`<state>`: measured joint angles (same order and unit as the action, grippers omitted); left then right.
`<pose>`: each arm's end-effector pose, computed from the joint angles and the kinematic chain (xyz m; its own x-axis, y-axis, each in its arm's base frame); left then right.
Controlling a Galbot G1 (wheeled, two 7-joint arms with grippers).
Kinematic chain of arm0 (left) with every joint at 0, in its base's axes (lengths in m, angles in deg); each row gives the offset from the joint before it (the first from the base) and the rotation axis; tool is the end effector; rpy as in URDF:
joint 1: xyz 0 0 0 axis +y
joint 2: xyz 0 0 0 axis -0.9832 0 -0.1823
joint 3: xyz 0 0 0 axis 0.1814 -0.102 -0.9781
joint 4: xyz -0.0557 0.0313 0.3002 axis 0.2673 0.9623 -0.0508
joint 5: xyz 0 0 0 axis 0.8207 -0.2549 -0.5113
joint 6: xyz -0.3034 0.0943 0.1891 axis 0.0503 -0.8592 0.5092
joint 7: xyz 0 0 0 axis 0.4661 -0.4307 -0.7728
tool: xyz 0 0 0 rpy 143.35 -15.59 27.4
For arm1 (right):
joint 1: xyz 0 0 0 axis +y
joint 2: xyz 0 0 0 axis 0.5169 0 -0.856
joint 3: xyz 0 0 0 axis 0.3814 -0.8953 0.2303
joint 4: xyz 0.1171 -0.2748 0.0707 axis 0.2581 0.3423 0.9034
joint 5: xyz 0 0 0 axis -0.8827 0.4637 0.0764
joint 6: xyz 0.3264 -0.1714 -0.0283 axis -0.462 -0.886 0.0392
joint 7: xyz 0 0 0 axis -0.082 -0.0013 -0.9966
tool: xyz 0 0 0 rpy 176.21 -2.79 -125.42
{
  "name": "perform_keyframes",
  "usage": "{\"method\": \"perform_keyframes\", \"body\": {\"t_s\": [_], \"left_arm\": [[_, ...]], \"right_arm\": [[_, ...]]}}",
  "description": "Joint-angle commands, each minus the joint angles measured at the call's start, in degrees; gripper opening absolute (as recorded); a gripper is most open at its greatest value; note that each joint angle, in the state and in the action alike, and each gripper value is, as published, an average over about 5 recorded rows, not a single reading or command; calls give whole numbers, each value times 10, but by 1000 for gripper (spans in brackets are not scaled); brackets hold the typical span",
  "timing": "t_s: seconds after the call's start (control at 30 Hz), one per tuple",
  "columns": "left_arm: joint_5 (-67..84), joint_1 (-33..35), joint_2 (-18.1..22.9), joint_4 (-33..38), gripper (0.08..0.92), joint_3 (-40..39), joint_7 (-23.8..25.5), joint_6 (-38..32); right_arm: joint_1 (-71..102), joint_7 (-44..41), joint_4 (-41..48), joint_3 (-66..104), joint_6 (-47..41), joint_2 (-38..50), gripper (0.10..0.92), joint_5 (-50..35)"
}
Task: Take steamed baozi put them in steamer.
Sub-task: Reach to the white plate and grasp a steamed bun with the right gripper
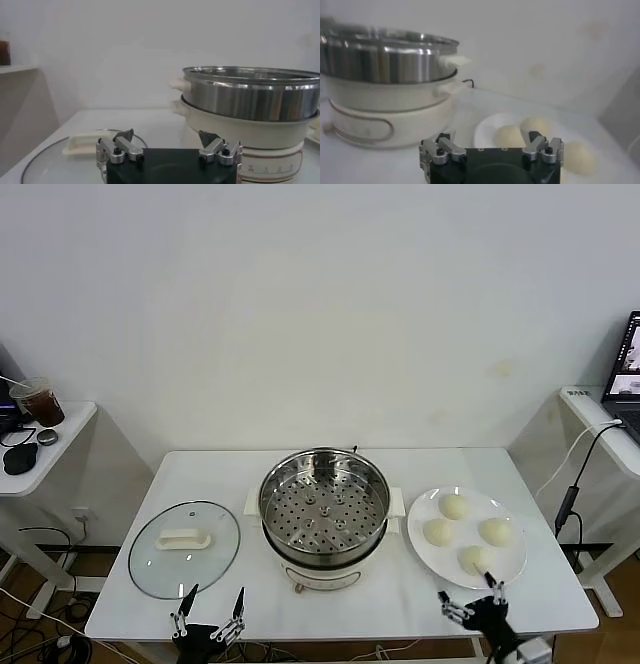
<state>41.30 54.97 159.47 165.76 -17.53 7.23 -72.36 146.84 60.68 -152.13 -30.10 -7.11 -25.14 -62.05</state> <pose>0.1398 0.0179 -0.3220 -0.9870 0.0941 0.1303 0.0971 0.9951 0.0172 0.2629 -0.1605 -0.2466 -0.8761 -0.2583 0.4071 -0.4671 0.6641 -0.5838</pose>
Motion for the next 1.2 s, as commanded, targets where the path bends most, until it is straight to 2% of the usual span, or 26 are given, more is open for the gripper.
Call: {"method": "perform_keyframes", "body": {"t_s": [0.03,0.17,0.3,0.5,0.7,0.9,1.2], "left_arm": [[-31,-5,6,0,823,1,6,-12],[-56,-5,12,0,823,7,2,-29],[-66,-8,16,-2,823,14,-1,-39],[-62,-11,15,-8,823,30,-4,-43],[-61,-10,16,-7,823,41,-4,-45],[-60,-10,19,-3,823,49,-4,-46],[-58,-5,19,-3,823,62,-3,-49]], "right_arm": [[-211,-133,95,-69,-8,206,823,162],[-345,-217,138,-165,7,239,823,194],[-522,-314,220,-332,10,245,823,171],[-744,-398,385,-540,24,175,823,147],[-828,-463,498,-644,29,99,823,141],[-849,-468,555,-686,35,44,823,154],[-834,-446,571,-711,22,23,823,185]]}}
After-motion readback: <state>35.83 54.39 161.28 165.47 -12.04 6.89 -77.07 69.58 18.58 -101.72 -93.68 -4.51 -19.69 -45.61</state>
